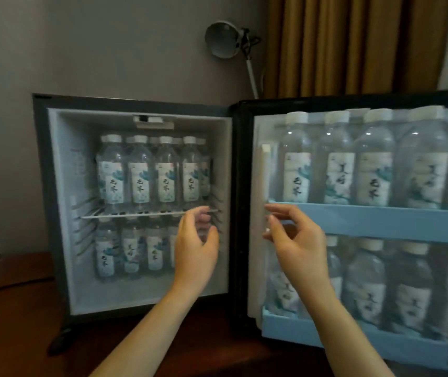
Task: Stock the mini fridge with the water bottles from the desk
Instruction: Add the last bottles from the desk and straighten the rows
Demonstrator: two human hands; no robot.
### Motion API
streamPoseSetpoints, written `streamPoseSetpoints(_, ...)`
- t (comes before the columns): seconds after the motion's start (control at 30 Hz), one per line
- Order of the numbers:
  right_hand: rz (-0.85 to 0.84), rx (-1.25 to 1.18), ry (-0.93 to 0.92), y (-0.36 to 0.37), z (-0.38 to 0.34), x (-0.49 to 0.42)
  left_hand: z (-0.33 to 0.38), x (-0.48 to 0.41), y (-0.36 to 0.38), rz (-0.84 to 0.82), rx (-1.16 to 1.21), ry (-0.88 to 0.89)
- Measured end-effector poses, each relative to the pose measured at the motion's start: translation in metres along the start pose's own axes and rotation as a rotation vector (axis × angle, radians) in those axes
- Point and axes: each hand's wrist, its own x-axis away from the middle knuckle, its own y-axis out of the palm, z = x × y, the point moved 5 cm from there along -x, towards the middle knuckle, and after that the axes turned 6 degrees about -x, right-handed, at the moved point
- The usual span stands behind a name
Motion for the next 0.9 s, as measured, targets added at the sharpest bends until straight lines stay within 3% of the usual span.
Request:
streamPoseSetpoints(0.17,0.404,0.244,-0.240,-0.102,-0.010,0.011,0.059,0.026,0.042,-0.085,0.141,0.144)
streamPoseSetpoints(0.3,0.666,0.375,-0.164,-0.182,0.006,0.004,0.081,0.040,0.068,-0.154,0.201,0.198)
streamPoseSetpoints(0.43,0.637,0.376,0.154,-0.231,0.045,-0.021,0.085,0.049,0.083,-0.199,0.205,0.186)
streamPoseSetpoints(0.57,0.526,0.148,0.367,-0.242,0.085,-0.040,0.084,0.055,0.085,-0.217,0.204,0.178)
streamPoseSetpoints(0.7,0.497,0.010,0.458,-0.245,0.092,-0.045,0.082,0.054,0.077,-0.233,0.173,0.206)
streamPoseSetpoints(0.9,0.485,0.009,0.473,-0.244,0.082,-0.039,0.097,0.055,0.076,-0.246,0.178,0.261)
